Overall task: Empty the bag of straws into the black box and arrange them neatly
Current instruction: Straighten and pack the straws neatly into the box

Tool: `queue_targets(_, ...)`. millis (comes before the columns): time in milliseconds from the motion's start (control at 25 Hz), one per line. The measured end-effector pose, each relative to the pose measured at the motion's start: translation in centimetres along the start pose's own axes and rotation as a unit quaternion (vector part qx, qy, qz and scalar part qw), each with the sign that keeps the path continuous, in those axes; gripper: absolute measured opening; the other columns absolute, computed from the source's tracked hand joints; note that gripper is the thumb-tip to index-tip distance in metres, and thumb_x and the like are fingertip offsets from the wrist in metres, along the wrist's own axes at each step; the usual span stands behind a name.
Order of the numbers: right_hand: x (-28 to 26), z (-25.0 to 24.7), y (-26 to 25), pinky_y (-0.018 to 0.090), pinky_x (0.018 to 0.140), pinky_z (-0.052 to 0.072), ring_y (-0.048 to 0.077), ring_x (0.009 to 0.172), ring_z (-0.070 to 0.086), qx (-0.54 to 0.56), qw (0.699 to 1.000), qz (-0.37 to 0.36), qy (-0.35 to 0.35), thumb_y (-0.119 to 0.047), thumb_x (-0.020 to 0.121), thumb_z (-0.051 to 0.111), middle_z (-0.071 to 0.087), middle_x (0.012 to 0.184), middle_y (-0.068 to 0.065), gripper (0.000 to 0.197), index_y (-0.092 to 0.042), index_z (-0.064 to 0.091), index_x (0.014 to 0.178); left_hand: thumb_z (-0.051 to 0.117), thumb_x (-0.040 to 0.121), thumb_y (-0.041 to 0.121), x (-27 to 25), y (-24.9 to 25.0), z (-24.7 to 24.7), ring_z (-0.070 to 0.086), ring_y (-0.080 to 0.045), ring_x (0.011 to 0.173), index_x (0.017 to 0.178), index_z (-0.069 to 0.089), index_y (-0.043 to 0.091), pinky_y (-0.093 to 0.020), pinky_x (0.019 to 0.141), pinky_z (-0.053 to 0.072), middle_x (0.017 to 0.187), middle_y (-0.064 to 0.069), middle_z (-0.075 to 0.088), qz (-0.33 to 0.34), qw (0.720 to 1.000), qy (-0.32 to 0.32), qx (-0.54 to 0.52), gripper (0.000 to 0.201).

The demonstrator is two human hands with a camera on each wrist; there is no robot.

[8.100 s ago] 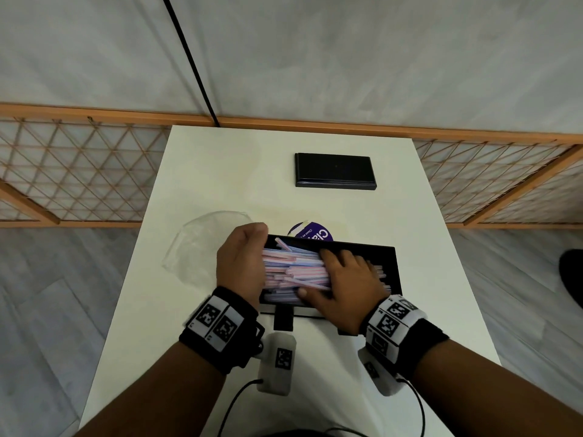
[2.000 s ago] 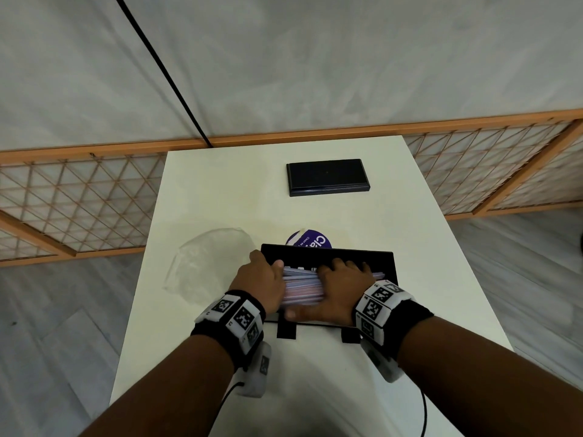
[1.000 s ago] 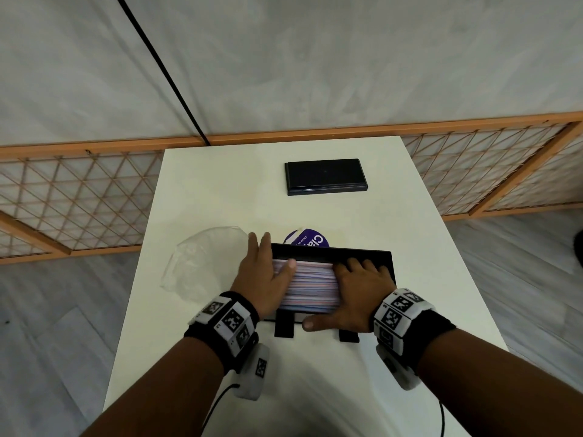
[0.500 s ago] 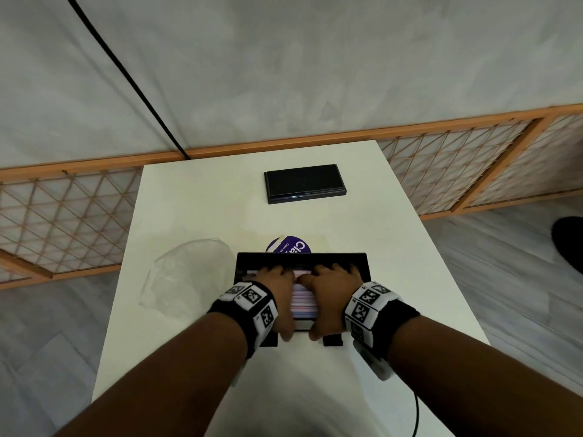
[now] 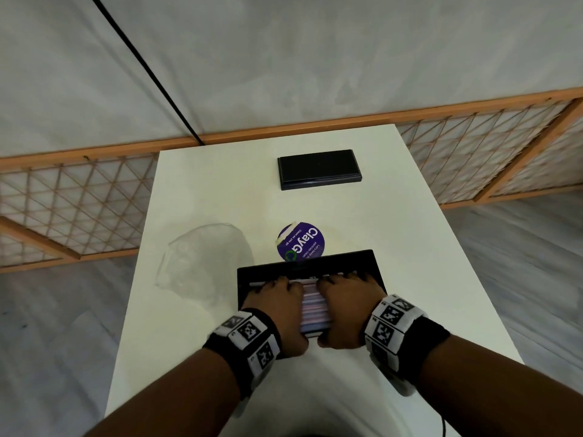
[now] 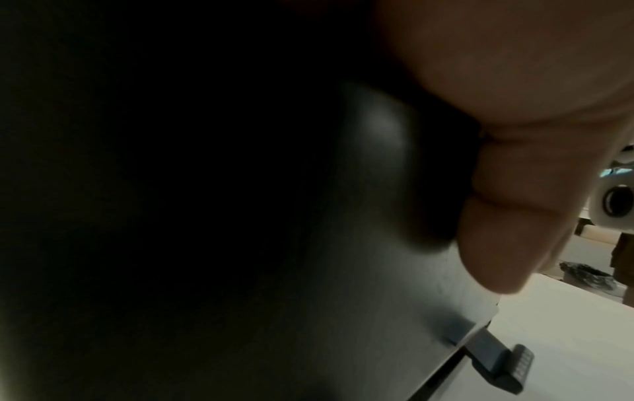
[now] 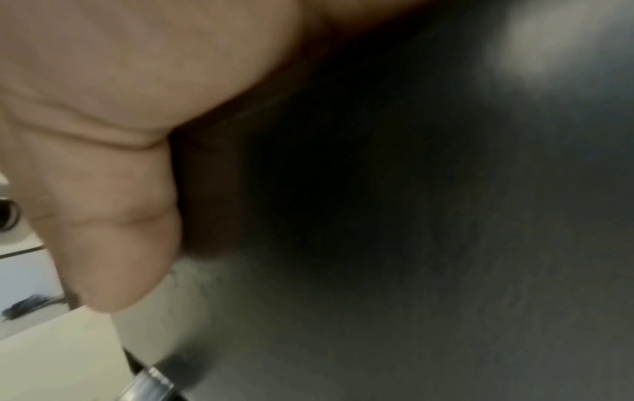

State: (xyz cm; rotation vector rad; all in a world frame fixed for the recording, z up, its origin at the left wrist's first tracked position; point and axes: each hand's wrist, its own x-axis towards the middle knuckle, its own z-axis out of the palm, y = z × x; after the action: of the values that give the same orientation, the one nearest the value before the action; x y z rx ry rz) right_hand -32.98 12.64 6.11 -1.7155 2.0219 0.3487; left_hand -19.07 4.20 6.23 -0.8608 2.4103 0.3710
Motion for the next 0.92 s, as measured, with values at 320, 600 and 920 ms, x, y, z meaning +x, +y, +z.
queue_targets(320,-0.01,0.36,-0.11,0.047,0.111,0.032,0.025,0.123,0.051,0.011,1.000,0.007,-0.010,-0.069,0.060,0.067,0.055,0.132,-0.006,0.086,-0.030,0.044,0.133,0.066,0.069,0.057,-0.05,-0.48,1.03,0.046,-0.024,0.130,0.142,0.037,0.028,-0.044,0.109,0.041,0.141,0.000,0.045,-0.009,0.999,0.018,-0.038,0.084)
queue_targets(600,-0.09,0.11,-0.36,0.047,0.109,0.034,0.027,0.124,0.047,0.001,1.000,0.019,-0.024,-0.068,0.062,0.068,0.049,0.134,-0.003,0.088,-0.030,0.042,0.136,0.067,0.071,0.053,-0.26,-0.35,0.90,0.040,-0.024,0.127,0.138,0.040,0.025,-0.043,0.107,0.039,0.135,-0.002,0.038,-0.006,0.999,0.035,-0.034,0.077)
queue_targets(920,0.08,0.23,-0.36,0.046,0.107,0.037,0.023,0.120,0.053,0.027,0.999,0.020,-0.023,-0.064,0.059,0.068,0.058,0.125,-0.009,0.076,-0.031,0.048,0.125,0.067,0.071,0.055,-0.02,-0.40,0.88,0.047,-0.024,0.127,0.139,0.040,0.025,-0.044,0.109,0.041,0.138,-0.001,0.046,-0.011,0.999,0.015,-0.047,0.080)
